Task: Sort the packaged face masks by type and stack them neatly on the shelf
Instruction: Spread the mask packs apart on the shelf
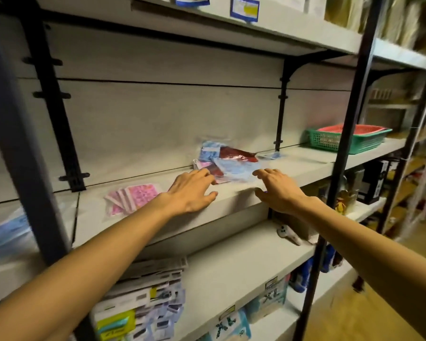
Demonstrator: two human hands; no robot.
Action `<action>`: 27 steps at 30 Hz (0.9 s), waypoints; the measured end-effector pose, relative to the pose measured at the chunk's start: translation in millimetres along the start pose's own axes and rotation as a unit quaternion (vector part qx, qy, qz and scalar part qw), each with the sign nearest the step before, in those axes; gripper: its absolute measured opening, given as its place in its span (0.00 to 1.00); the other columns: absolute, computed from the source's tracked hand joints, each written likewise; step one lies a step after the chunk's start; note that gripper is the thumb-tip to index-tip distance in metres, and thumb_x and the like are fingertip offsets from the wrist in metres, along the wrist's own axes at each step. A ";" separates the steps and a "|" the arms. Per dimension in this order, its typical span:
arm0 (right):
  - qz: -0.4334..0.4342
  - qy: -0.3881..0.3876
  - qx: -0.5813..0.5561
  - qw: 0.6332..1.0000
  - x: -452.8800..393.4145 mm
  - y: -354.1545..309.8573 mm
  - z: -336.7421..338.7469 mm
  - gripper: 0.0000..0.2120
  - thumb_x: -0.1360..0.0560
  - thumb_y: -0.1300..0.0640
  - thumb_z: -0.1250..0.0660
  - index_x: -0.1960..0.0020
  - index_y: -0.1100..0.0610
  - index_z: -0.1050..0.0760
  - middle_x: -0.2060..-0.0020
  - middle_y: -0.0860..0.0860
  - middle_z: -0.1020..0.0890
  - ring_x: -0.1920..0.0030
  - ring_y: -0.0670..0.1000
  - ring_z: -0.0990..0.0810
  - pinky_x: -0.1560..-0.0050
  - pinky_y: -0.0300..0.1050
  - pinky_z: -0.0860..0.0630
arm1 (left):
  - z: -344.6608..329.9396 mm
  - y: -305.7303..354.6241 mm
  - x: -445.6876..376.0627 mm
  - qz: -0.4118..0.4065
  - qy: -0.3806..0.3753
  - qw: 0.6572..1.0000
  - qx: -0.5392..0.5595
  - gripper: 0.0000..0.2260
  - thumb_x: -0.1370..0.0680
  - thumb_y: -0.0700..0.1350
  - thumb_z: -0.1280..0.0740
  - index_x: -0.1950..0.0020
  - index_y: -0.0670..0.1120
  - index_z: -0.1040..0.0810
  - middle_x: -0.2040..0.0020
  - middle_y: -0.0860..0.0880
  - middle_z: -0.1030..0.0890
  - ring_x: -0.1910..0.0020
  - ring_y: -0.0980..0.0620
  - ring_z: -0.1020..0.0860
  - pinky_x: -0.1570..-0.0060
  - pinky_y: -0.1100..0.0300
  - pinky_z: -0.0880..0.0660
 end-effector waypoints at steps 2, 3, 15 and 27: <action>-0.003 -0.001 0.001 1.000 -15.0 16.6 -3.5 0.27 0.20 0.49 0.35 0.24 0.53 0.36 0.29 0.54 0.27 0.31 0.57 0.29 0.35 0.53 0.28 | -5.5 -4.9 -18.8 0.010 -0.008 1.000 -0.002 0.18 0.19 0.59 0.40 0.33 0.51 0.25 0.35 0.50 0.25 0.37 0.48 0.26 0.42 0.52 0.27; -0.003 -0.005 0.006 1.000 -22.1 24.5 -5.9 0.27 0.20 0.48 0.35 0.24 0.53 0.36 0.29 0.54 0.26 0.31 0.57 0.29 0.36 0.53 0.28 | -9.2 -6.2 -27.2 0.014 -0.011 1.000 -0.007 0.18 0.19 0.59 0.40 0.34 0.51 0.25 0.35 0.50 0.25 0.37 0.48 0.25 0.42 0.52 0.27; 0.014 -0.016 -0.023 1.000 -124.5 120.3 -48.4 0.26 0.20 0.49 0.34 0.25 0.55 0.35 0.32 0.56 0.24 0.36 0.57 0.24 0.40 0.55 0.23 | -49.5 -2.7 -122.9 0.082 0.002 0.997 0.005 0.21 0.20 0.61 0.40 0.32 0.51 0.28 0.38 0.51 0.25 0.44 0.50 0.25 0.43 0.49 0.26; 0.165 -0.179 -0.152 0.958 -211.8 142.5 -111.4 0.42 0.29 0.21 0.48 0.26 0.47 0.31 0.32 0.51 0.22 0.39 0.51 0.22 0.41 0.46 0.28 | -85.5 -23.8 -166.3 0.169 -0.058 0.984 -0.006 0.22 0.20 0.67 0.45 0.44 0.53 0.22 0.48 0.53 0.18 0.48 0.48 0.20 0.56 0.55 0.27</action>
Point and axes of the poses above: each hand's wrist, its own x-axis away from the middle knuckle, its own z-axis out of the back of the hand, y = z × x, the point moved 6 cm from there along -x, towards the middle knuckle
